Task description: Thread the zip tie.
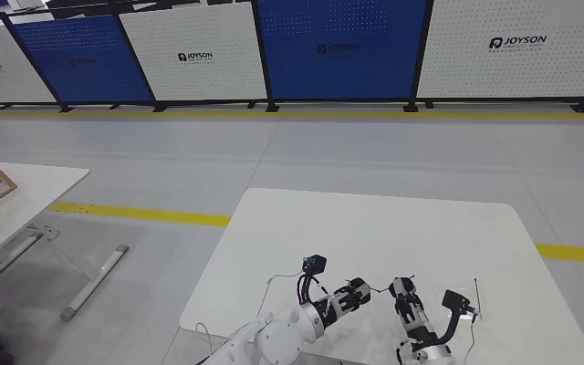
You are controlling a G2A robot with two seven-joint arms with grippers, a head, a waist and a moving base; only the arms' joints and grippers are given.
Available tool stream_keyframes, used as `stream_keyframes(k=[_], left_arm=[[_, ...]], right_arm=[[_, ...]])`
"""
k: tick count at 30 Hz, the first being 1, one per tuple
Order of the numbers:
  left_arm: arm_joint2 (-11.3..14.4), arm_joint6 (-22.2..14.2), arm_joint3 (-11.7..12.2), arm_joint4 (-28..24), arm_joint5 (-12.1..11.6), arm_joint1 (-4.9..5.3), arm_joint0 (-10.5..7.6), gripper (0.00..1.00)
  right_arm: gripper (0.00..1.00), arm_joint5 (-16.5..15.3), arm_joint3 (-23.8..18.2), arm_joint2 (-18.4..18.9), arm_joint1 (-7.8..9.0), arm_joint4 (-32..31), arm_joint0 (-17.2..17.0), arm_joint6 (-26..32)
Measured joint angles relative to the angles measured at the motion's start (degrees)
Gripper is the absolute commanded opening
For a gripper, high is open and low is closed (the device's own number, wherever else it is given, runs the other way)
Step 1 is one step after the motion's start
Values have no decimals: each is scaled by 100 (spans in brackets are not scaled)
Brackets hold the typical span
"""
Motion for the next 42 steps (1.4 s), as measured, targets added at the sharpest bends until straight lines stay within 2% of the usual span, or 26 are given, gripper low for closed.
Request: stream_keyframes(k=[11,42], left_arm=[[0,0,0,0,0,0,0,0],[0,0,0,0,0,0,0,0]], right_arm=[[0,-65,-56,129,4,104,-55,-81],[0,-86,-17,96,-16,44,-28,-37]])
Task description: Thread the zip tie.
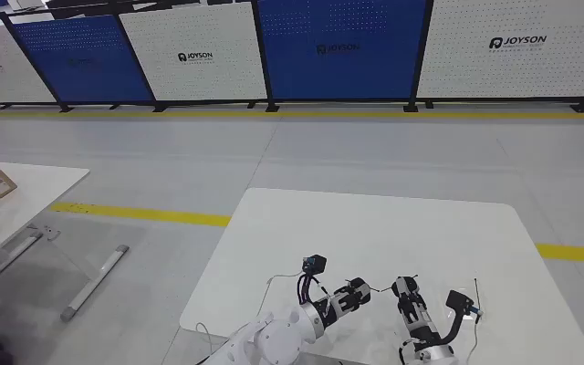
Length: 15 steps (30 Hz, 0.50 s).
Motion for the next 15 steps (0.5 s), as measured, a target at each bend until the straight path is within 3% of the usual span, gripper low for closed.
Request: stream_keyframes(k=[15], left_arm=[[0,0,0,0,0,0,0,0]], right_arm=[[0,48,91,-98,-20,-51,63,64]])
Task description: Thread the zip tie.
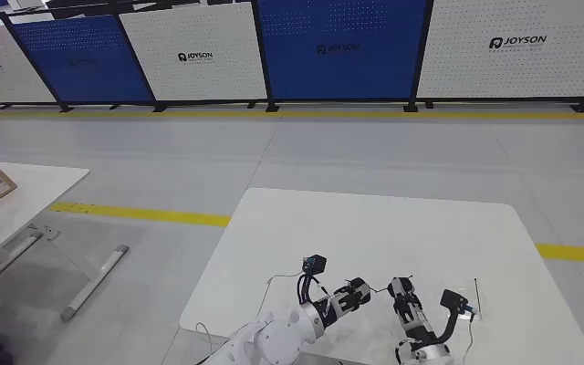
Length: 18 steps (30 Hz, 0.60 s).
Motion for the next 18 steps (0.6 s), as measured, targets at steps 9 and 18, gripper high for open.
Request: stream_keyframes(k=[9,18], left_arm=[[0,0,0,0,0,0,0,0],[0,0,0,0,0,0,0,0]], right_arm=[[0,-97,-45,24,-4,106,-27,-35],[0,-104,-32,42,-4,92,-55,-48]])
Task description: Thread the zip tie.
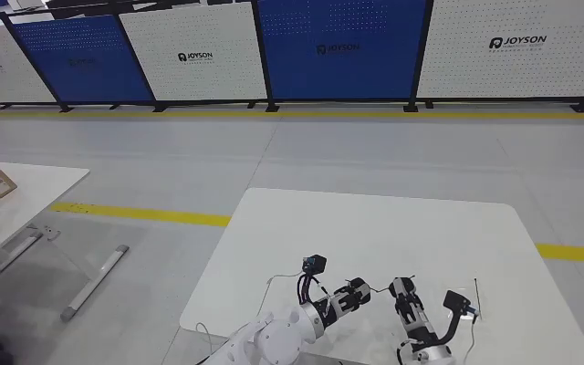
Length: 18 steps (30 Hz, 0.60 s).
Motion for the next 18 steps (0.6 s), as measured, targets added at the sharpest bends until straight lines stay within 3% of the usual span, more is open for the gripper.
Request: stream_keyframes(k=[18], left_arm=[[0,2,0,-3,-1,0,0,0]], right_arm=[[0,-73,76,-107,-34,102,22,-131]])
